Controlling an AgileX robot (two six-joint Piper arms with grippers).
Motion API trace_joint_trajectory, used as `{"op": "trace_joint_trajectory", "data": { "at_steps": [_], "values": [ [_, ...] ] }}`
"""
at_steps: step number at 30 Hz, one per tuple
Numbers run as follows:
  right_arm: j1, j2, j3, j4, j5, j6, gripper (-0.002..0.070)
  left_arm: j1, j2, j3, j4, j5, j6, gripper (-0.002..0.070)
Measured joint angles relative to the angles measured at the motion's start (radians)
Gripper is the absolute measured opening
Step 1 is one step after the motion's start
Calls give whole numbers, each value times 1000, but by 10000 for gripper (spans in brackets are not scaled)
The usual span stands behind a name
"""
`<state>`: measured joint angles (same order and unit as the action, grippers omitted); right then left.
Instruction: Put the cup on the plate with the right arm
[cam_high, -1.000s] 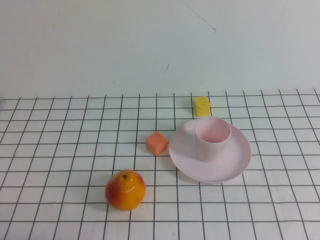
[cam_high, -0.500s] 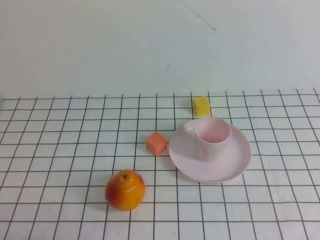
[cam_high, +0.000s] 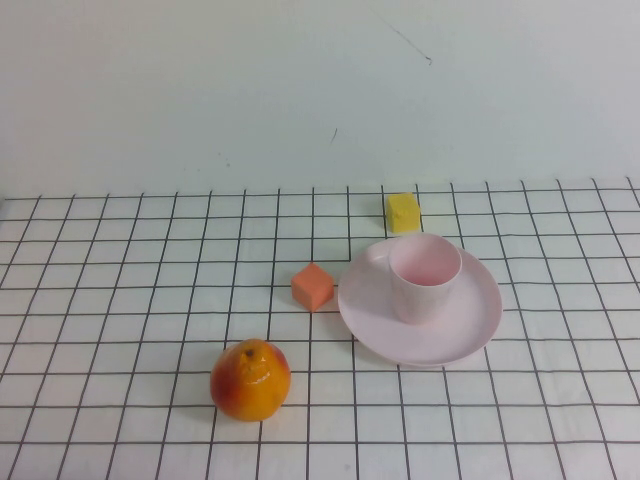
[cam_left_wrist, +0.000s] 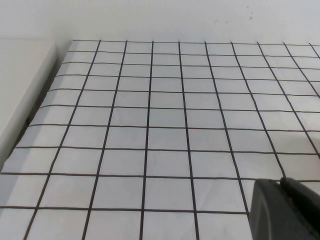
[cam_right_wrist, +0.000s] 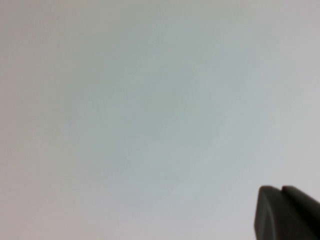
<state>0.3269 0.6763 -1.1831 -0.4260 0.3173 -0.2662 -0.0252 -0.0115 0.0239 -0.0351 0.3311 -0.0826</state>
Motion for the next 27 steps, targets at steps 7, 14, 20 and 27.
{"op": "trace_joint_trajectory", "data": {
  "at_steps": [7, 14, 20, 27],
  "values": [
    [0, -135, 89, -4, -93, 18, -2, 0, 0, 0, 0, 0, 0, -3],
    [0, -197, 141, -4, -137, 51, -2, 0, 0, 0, 0, 0, 0, -3],
    [0, -199, 162, -6, -151, 71, -2, 0, 0, 0, 0, 0, 0, -3],
    [0, -199, 162, -6, -153, 116, -2, 0, 0, 0, 0, 0, 0, -3]
  ]
}}
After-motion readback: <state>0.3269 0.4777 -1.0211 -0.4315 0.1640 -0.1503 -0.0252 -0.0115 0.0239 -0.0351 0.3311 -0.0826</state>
